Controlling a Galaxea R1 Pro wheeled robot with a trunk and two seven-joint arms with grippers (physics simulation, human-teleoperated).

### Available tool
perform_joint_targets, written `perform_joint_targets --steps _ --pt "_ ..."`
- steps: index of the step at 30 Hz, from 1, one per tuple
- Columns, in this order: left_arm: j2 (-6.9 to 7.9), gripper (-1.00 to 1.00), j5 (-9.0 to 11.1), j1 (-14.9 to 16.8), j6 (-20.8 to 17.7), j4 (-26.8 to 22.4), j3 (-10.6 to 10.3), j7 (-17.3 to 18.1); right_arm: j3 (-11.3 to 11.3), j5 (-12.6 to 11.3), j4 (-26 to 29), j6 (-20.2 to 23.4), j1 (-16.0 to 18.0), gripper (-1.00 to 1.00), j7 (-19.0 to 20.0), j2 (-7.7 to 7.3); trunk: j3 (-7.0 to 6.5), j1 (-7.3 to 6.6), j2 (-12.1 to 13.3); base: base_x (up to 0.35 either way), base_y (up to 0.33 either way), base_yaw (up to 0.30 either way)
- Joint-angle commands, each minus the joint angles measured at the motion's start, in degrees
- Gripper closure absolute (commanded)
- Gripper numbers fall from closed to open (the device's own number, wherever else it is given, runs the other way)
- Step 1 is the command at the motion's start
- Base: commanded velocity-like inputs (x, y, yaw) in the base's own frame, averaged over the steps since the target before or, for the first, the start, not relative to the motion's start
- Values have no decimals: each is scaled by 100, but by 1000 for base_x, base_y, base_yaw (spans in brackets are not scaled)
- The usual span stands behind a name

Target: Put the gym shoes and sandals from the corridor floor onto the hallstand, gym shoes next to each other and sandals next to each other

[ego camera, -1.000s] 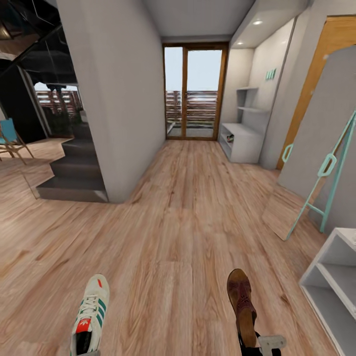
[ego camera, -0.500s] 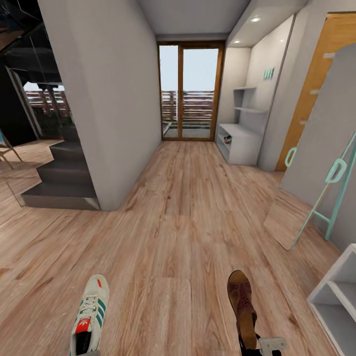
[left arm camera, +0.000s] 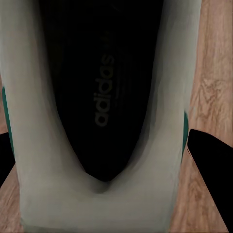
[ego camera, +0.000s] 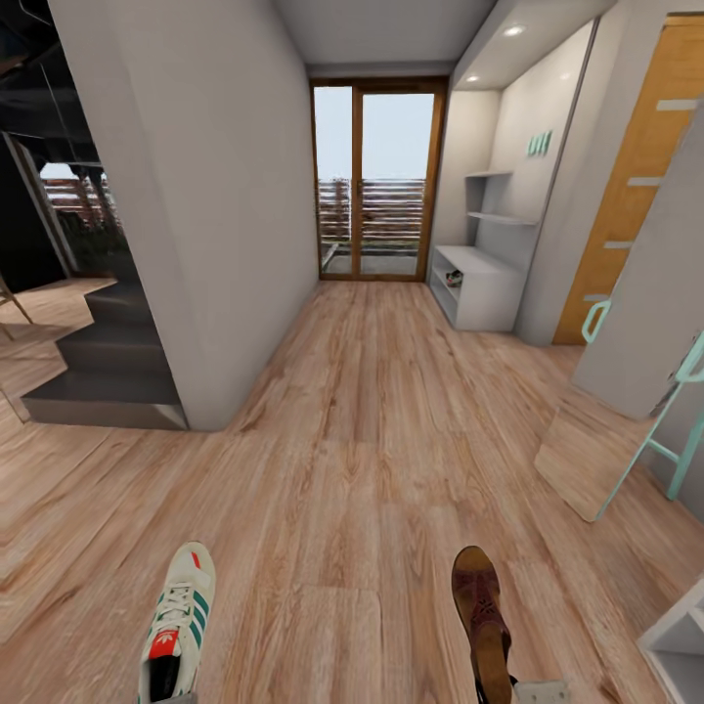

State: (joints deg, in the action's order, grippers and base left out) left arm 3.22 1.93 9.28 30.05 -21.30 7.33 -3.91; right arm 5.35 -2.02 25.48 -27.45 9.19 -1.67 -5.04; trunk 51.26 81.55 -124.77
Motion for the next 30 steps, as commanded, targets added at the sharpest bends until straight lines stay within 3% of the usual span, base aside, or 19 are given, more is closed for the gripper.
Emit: perform_joint_targets --steps 1,23,30 --pt "-2 100 18 3 18 3 -4 -4 37 -35 -20 -15 4 100 -17 -6 5 2 -2 337 0 0" --pt "1 100 10 3 18 3 -2 -4 41 -25 -64 -15 4 100 -10 -6 5 2 -2 337 0 -51" --pt "3 100 15 3 18 3 -2 -4 46 -26 -503 -24 4 100 0 -3 5 2 -2 337 0 -1"
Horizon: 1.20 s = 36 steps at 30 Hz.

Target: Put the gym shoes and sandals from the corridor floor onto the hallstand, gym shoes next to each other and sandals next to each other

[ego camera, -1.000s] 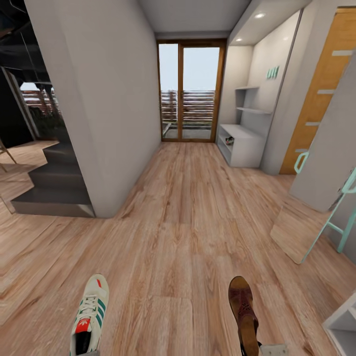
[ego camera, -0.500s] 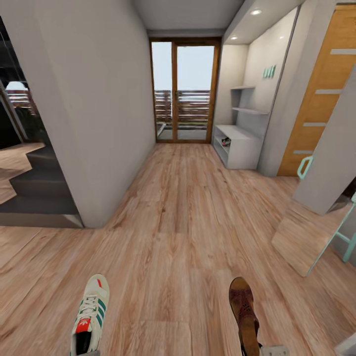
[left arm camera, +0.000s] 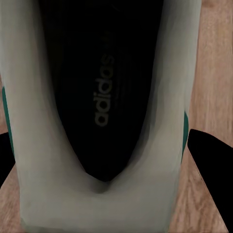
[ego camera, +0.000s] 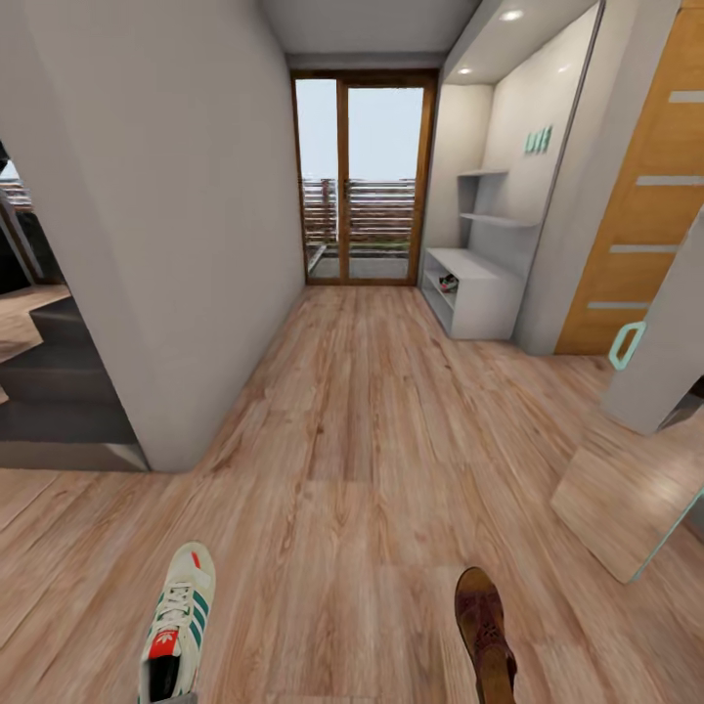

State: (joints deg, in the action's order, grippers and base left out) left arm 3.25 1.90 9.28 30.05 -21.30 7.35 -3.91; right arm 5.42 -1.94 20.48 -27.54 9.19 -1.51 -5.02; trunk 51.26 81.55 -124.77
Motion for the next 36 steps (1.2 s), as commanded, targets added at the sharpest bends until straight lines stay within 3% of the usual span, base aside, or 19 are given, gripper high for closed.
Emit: perform_joint_targets --steps 1,5,7,11,36 --pt "0 100 19 3 18 3 -4 -5 40 -35 -72 -15 4 100 -16 -3 5 2 -2 337 0 0" --pt "0 100 19 3 18 3 -1 -5 42 -35 -571 -15 4 100 -11 36 5 2 -2 337 0 0" --pt "0 100 16 3 18 3 -4 -5 40 -31 -766 -12 4 100 -13 123 5 2 -2 335 -33 0" --pt "0 100 13 3 18 3 -5 -5 35 -27 -918 -13 4 100 -15 207 5 2 -2 322 -93 0" --pt "0 100 7 3 18 3 -4 -1 30 -17 -964 3 4 100 -16 229 5 2 -2 290 -153 0"
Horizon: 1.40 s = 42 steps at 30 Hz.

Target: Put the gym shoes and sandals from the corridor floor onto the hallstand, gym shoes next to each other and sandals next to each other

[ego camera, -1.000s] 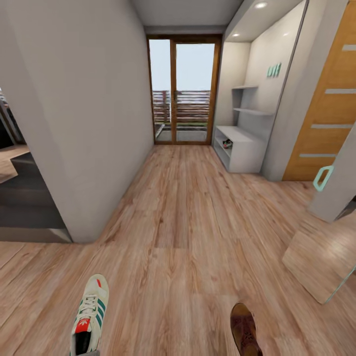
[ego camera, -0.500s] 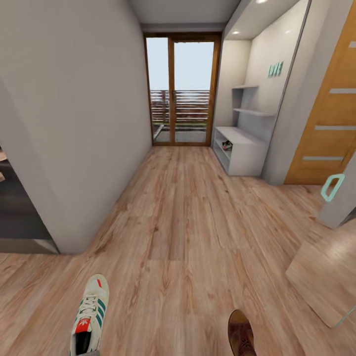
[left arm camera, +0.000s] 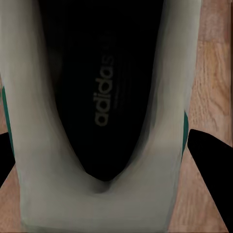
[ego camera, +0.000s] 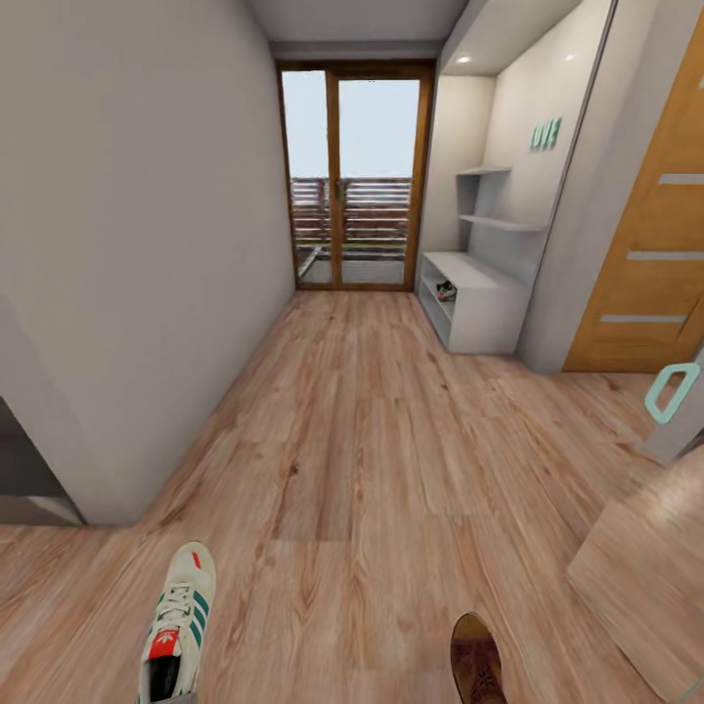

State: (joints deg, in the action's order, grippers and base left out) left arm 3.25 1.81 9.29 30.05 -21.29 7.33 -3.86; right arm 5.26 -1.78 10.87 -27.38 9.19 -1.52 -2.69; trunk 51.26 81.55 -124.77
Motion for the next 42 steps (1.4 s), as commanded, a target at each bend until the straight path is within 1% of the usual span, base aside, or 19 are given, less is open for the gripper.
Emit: perform_joint_targets --steps 1,12,32,42 --pt "0 100 18 3 18 2 -3 -7 45 -33 -4 -13 4 100 -15 -3 5 2 -2 299 -157 0" --pt "0 100 22 3 18 2 1 -10 45 -33 -5 -13 4 100 -15 -3 5 2 -2 318 -117 0" --pt "-14 100 -30 3 18 2 -41 -9 45 -33 -4 -13 4 100 -15 -3 5 2 -2 338 -5 0" --pt "-29 100 12 3 10 10 -26 -10 45 -33 -5 -13 4 100 -15 -3 5 2 -2 339 0 0"
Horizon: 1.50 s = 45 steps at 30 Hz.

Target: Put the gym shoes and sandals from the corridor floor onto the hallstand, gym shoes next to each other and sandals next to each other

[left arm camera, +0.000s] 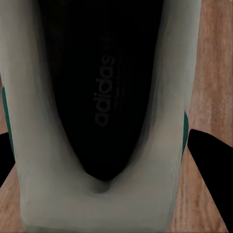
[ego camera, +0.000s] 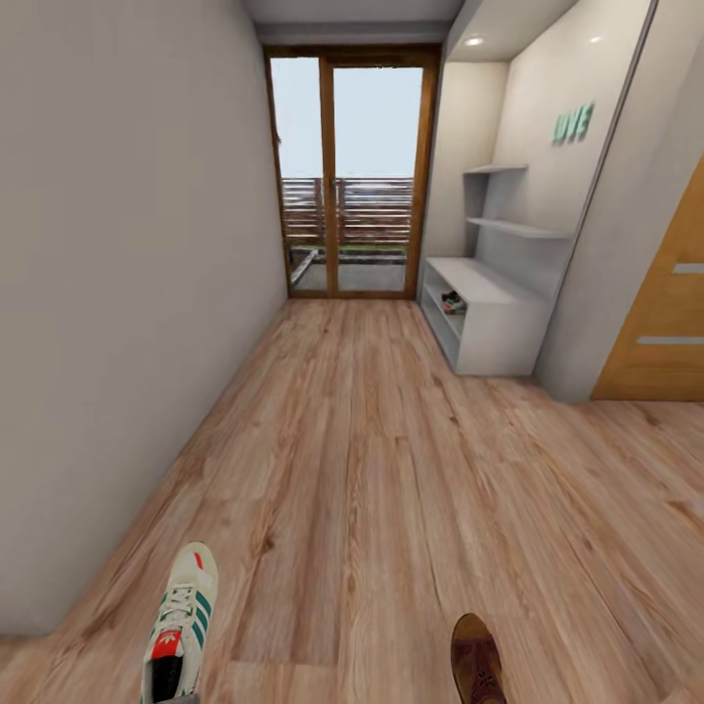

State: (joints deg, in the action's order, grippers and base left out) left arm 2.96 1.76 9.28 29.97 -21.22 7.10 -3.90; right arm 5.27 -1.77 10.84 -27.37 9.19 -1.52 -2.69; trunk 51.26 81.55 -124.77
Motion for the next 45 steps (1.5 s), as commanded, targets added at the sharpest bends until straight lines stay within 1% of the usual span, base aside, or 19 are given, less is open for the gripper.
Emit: perform_joint_targets --steps 1,15,45 --pt "-1 100 19 3 18 3 -2 -5 44 -33 -3 -14 4 100 -15 -3 5 2 -2 339 0 0" --pt "-48 100 -15 3 18 3 9 -49 44 -33 -2 -14 4 100 -15 -3 5 2 -2 339 0 0" --pt "-50 100 -15 3 26 22 -16 -32 44 -33 -2 -14 4 100 -15 -3 5 2 -2 339 0 0"
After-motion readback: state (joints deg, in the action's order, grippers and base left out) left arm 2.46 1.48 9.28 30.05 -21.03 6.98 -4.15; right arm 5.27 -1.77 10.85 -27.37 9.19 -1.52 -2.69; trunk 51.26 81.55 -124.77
